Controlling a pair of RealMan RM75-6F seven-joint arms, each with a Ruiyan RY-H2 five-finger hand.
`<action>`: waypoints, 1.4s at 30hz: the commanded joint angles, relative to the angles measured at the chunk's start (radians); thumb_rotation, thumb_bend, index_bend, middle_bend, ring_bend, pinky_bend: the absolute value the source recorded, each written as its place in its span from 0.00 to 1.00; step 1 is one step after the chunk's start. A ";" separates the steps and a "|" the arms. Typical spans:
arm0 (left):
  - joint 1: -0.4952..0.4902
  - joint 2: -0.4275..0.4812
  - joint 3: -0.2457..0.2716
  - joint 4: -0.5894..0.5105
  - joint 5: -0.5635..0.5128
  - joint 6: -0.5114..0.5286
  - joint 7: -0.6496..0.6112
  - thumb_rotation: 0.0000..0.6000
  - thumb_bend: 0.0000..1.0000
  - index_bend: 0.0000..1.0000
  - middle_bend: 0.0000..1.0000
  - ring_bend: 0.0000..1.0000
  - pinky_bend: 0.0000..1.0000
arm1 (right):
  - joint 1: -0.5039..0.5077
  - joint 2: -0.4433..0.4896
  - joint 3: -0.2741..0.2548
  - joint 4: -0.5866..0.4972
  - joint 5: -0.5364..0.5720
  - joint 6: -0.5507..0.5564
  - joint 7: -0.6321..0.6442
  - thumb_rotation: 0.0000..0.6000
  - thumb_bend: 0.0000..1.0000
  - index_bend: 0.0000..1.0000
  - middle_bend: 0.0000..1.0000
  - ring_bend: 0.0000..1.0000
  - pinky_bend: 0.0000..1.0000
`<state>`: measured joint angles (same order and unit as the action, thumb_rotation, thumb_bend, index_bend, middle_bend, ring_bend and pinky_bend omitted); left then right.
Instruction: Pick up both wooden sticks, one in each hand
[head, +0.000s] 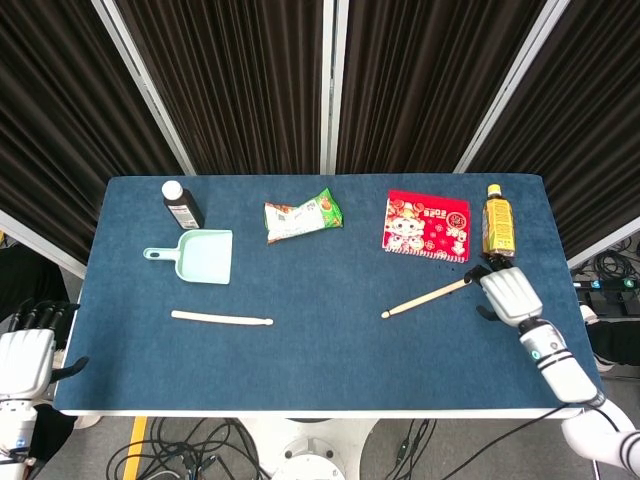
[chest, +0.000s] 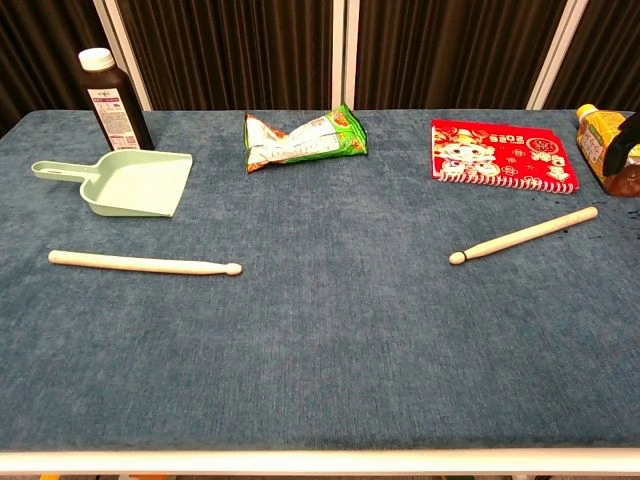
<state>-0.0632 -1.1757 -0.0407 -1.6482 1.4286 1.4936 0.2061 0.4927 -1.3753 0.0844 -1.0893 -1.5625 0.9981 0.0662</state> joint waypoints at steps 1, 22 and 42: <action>-0.005 0.001 -0.004 -0.001 -0.007 -0.009 0.000 1.00 0.00 0.23 0.22 0.15 0.11 | 0.040 -0.100 -0.014 0.128 -0.001 -0.031 -0.017 1.00 0.11 0.40 0.37 0.13 0.17; -0.010 -0.001 -0.007 0.014 -0.011 -0.022 -0.023 1.00 0.00 0.23 0.22 0.15 0.12 | 0.115 -0.328 -0.049 0.462 -0.002 -0.053 0.060 1.00 0.23 0.48 0.44 0.18 0.19; -0.009 -0.013 -0.007 0.049 -0.009 -0.026 -0.054 1.00 0.00 0.23 0.22 0.15 0.12 | 0.126 -0.368 -0.076 0.529 0.003 -0.057 0.071 1.00 0.34 0.55 0.49 0.23 0.20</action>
<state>-0.0722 -1.1890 -0.0470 -1.5998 1.4193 1.4673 0.1528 0.6180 -1.7437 0.0079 -0.5609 -1.5603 0.9409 0.1376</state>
